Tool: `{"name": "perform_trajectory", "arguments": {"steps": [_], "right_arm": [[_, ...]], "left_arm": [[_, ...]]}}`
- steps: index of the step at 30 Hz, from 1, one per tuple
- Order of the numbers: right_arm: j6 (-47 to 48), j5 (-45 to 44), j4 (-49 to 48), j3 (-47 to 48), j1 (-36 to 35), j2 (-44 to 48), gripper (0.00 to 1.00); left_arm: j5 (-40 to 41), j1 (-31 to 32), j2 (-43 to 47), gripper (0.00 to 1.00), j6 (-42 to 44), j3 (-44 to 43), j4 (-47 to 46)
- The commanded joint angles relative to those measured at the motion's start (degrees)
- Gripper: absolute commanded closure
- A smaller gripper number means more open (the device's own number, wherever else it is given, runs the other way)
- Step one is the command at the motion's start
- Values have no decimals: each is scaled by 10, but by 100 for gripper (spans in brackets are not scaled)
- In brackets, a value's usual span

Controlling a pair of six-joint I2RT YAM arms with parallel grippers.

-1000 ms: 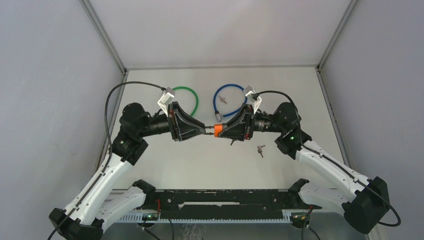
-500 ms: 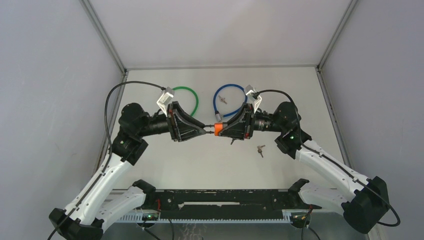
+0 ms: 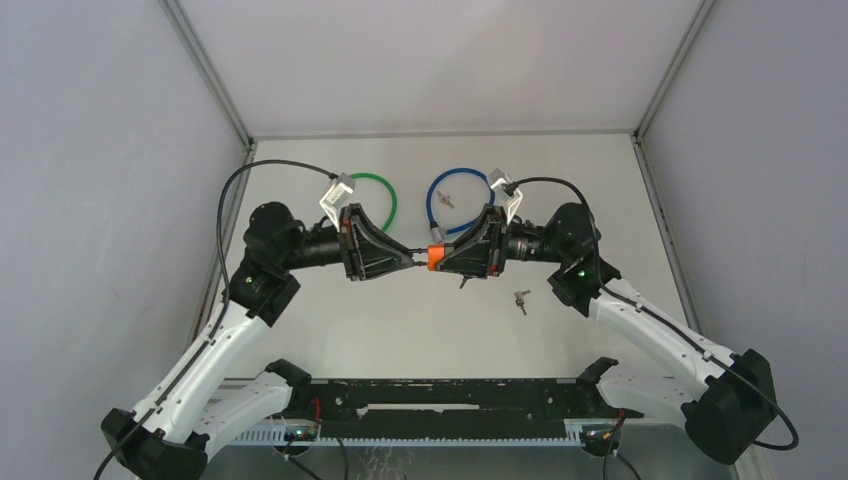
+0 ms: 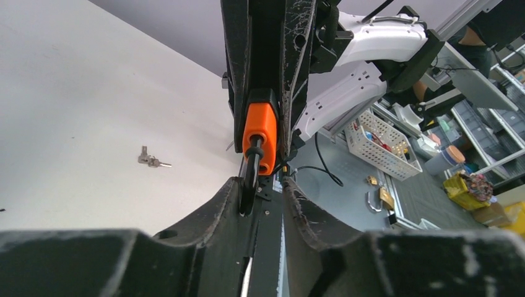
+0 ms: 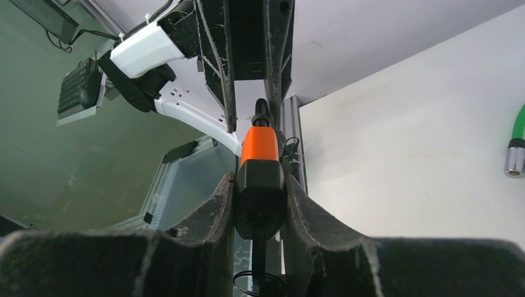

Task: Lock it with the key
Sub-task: Lock the lock.

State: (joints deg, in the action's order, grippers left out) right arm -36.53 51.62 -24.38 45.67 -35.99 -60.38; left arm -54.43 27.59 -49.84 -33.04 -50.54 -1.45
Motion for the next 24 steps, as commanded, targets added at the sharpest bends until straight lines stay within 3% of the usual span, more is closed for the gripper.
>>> {"name": "perform_trajectory", "arguments": {"steps": [1, 2, 5, 6, 14, 24], "right_arm": [[-16, 1, -55, 8, 3, 0, 100], [-16, 0, -55, 8, 3, -1, 100], [-22, -4, -57, 8, 2, -3, 100], [-27, -10, -57, 8, 0, -5, 100], [-40, -56, -61, 8, -30, -17, 100], [-46, -89, -84, 14, -63, -51, 100]], "left_arm": [[-12, 0, 0, 70, 3, 12, -25], [-10, 0, 0, 74, 3, 13, -25], [-7, 0, -2, 98, 2, 13, -25], [-5, 1, -4, 100, 2, 14, -24], [27, 23, -12, 100, 3, 18, -29], [39, 67, -26, 100, -34, 39, -101]]}}
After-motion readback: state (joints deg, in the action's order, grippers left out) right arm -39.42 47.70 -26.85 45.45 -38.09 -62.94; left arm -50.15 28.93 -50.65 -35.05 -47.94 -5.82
